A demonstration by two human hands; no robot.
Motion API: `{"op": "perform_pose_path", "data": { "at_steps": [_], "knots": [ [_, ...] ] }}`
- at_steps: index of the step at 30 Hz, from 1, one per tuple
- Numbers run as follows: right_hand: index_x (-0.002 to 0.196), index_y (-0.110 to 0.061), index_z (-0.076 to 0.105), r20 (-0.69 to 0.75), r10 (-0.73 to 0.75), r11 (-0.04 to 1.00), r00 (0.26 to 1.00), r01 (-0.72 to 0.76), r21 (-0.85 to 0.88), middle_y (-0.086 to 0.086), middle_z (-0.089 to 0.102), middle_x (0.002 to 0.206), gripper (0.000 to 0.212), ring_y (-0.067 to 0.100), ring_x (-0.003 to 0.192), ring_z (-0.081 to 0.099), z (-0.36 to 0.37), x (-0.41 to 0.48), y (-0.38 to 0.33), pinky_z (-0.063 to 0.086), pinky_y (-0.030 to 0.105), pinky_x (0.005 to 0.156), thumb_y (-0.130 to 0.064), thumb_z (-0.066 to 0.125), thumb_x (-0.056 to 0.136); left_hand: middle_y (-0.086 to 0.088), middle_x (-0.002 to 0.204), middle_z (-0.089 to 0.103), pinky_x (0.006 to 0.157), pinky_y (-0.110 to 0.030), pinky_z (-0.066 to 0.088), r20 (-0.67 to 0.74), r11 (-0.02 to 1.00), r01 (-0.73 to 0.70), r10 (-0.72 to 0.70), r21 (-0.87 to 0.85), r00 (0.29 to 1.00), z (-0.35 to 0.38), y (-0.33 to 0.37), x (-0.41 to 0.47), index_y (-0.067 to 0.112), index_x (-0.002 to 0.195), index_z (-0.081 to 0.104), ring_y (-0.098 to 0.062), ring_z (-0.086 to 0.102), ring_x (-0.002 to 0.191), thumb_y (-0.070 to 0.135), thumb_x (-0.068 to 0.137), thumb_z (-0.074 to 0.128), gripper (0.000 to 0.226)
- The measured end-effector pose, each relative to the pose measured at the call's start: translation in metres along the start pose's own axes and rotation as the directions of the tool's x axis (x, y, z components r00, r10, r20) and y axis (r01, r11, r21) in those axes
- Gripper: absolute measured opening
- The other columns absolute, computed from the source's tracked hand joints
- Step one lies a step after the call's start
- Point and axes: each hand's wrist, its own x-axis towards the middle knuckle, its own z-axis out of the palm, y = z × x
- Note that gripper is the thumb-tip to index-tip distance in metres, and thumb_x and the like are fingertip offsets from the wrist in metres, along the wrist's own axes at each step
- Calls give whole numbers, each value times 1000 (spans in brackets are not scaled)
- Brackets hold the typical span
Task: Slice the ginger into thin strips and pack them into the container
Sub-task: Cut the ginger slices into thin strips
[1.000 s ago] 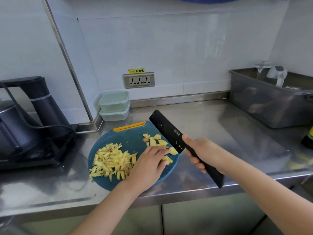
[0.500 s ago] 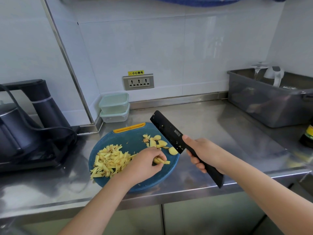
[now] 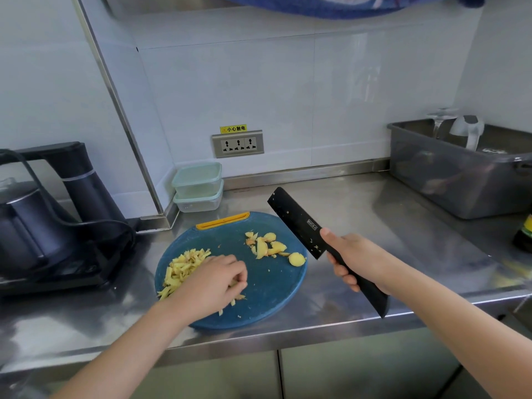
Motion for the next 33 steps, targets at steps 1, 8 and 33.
{"op": "perform_pose_path", "data": {
  "at_steps": [1,8,33],
  "knots": [
    [71,-10,45,-3,-5,1000,1000,5,-10,0,42,47,52,16,38,34,0,1,2,35,23,40,-54,37,97,20,92,51,89,-14,30,29,1000,14,-14,13,999,-3,-5,-4,35,88,51,1,46,90,36,94,51,6],
    [68,-17,41,-28,-361,618,932,216,-756,-2,45,61,52,13,51,41,11,-3,3,29,23,44,-60,31,95,19,128,41,104,-14,24,-294,976,143,-186,-161,937,-19,4,-4,28,131,50,3,37,121,29,96,50,34],
    [82,-21,41,236,-647,158,725,431,-888,-5,45,65,56,21,64,45,0,6,7,27,27,47,-75,26,82,18,154,-4,113,-27,-16,27,984,175,-175,21,984,-20,-16,-34,34,146,30,-3,-24,140,97,59,10,109]
  ]
}}
